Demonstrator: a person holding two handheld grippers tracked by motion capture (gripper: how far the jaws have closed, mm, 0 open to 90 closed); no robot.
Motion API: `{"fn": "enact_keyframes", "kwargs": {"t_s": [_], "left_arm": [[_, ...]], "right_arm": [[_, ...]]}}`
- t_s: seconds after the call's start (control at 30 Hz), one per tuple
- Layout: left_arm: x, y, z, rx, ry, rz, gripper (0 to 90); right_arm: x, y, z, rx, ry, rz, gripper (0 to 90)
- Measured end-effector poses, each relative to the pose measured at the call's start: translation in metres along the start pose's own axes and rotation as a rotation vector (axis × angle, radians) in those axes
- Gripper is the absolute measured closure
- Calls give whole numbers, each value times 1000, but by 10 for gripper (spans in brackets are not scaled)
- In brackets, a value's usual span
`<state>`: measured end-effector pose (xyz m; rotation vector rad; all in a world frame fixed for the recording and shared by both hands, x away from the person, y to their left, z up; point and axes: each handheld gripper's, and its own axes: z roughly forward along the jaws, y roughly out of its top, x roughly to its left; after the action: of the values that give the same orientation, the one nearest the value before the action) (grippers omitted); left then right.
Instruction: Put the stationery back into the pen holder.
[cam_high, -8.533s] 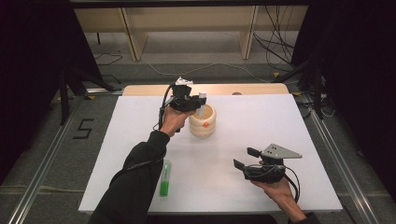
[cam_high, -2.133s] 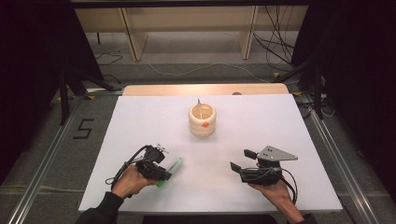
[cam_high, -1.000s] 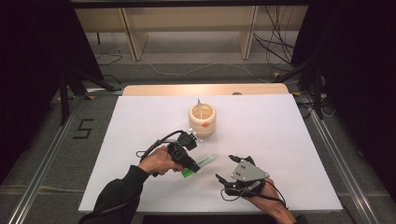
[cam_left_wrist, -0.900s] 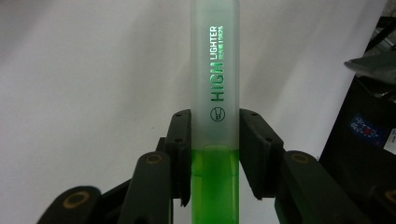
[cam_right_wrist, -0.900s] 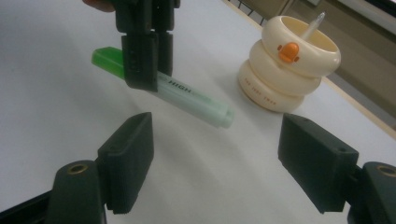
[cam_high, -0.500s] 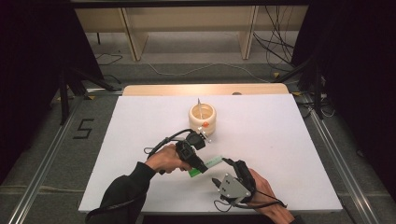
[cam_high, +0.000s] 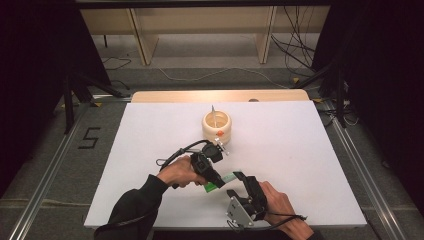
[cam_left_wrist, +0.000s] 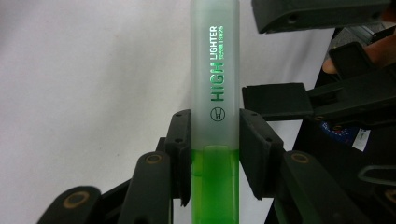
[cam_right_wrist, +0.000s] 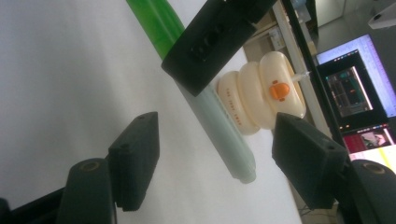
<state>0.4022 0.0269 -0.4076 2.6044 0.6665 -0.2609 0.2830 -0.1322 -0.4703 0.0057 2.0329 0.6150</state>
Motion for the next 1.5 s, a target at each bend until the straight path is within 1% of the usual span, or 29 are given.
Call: {"fn": "enact_keyframes", "kwargs": {"t_s": [0.07, 0.1, 0.23, 0.3, 0.33, 0.37, 0.4, 0.43, 0.47, 0.5, 0.53, 0.57, 0.6, 0.63, 0.7, 0.73, 0.8, 0.87, 0.97, 1.07, 1.1, 1.13, 1.2, 1.27, 1.3, 1.37, 1.43, 1.47, 1.5], "left_arm": [[-1, 0, 0, -2, -4, 5, 663], [-2, 0, -1, -2, -4, 3, 663], [-3, 1, 0, -2, -7, 5, 663], [-3, 1, 0, 3, -8, 4, 663], [-3, 1, 0, 5, -7, 3, 663], [-3, 1, 0, 5, -8, 3, 663], [-3, 1, 1, 6, -9, 2, 663], [-3, 1, 1, 6, -9, 2, 663], [-4, 1, 1, 7, -15, 0, 663], [-4, 1, 1, 12, -15, 8, 663], [-5, 1, 2, 11, -15, 9, 663], [-5, 2, 2, 11, -19, 9, 663], [-6, 2, 2, 12, -23, 3, 663], [-6, 2, 2, 13, -22, 5, 663], [-6, 2, 2, 14, -23, 5, 663], [-6, 2, 2, 20, -24, 12, 663], [-6, 2, 2, 21, -24, 12, 663], [-6, 2, 2, 18, -25, 10, 663], [-6, 2, 2, 23, -25, 10, 663], [-7, 2, 3, 25, -32, 5, 663], [-7, 2, 4, 28, -31, 9, 663], [-7, 2, 4, 26, -31, 11, 663], [-7, 2, 5, 26, -33, 9, 663], [-7, 3, 5, 25, -34, 8, 663], [-8, 3, 5, 27, -35, 9, 662], [-8, 3, 5, 30, -30, 14, 663], [-8, 3, 6, 35, -33, 9, 662], [-8, 3, 7, 39, -33, 9, 662], [-8, 2, 7, 42, -33, 11, 662]], "right_arm": [[1, 0, 1, 5, -14, -24, 355], [3, 0, 1, 10, -17, -21, 363], [6, 1, 3, 24, -40, -72, 395], [7, 2, 4, 23, -48, -93, 416], [8, 2, 5, 16, -51, -113, 430], [10, 3, 4, 27, -58, -106, 440], [9, 3, 5, 15, -61, -139, 454], [10, 4, 5, 18, -63, -138, 467], [10, 4, 6, 14, -62, -147, 477], [10, 4, 6, 13, -67, -163, 488], [12, 4, 6, 19, -71, -158, 501], [12, 5, 7, 9, -74, -172, 513], [13, 5, 7, 13, -83, -181, 524], [13, 5, 8, 5, -87, -201, 537], [14, 5, 7, 8, -91, -212, 563], [15, 4, 8, 7, -97, -224, 572], [15, 5, 8, 8, -99, -252, 593], [17, 4, 8, 12, -102, -255, 608], [17, 5, 8, 2, -102, -255, 633], [17, 5, 8, 1, -106, -276, 659], [18, 4, 9, -3, -111, -282, 664], [18, 4, 8, 9, -101, -290, 671], [18, 4, 9, 3, -107, -307, 688], [19, 4, 9, 9, -97, -317, 707], [20, 3, 9, 2, -102, -321, 718], [21, 3, 9, 6, -97, -334, 727], [22, 3, 9, 5, -99, -335, 734], [22, 3, 9, 13, -92, -337, 741], [23, 2, 9, 8, -96, -350, 750]]}}
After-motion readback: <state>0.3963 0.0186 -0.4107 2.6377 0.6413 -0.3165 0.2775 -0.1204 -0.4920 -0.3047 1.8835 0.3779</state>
